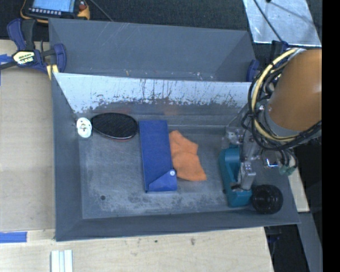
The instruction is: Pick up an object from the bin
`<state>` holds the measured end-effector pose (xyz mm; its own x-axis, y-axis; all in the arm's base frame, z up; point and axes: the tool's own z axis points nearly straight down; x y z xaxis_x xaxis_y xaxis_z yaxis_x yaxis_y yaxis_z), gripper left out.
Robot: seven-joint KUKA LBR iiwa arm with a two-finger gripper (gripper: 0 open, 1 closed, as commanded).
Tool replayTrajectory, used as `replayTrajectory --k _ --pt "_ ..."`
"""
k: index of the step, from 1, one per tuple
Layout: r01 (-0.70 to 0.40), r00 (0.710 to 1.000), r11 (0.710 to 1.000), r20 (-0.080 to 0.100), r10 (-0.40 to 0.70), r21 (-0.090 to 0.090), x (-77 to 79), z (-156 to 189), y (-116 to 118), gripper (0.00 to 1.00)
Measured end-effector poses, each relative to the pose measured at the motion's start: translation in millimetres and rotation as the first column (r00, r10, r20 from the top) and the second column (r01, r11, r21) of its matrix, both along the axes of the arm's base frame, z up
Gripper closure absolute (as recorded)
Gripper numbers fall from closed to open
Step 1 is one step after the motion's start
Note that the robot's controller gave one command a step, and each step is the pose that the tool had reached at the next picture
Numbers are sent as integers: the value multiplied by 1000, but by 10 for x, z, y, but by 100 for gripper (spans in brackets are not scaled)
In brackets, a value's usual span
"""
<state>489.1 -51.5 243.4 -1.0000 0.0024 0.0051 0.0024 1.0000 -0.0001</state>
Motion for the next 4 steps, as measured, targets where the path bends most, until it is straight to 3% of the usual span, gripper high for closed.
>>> replayTrajectory --k 1,2,3,4 --pt "-1 1000 1000 9 1 0 15 41 2 0" --pt "-68 998 998 13 68 -1 378 -166 -149 0" --pt "10 1000 1000 8 -10 0 499 -326 -157 0" --pt "-65 998 998 13 65 -1 809 -718 19 0"
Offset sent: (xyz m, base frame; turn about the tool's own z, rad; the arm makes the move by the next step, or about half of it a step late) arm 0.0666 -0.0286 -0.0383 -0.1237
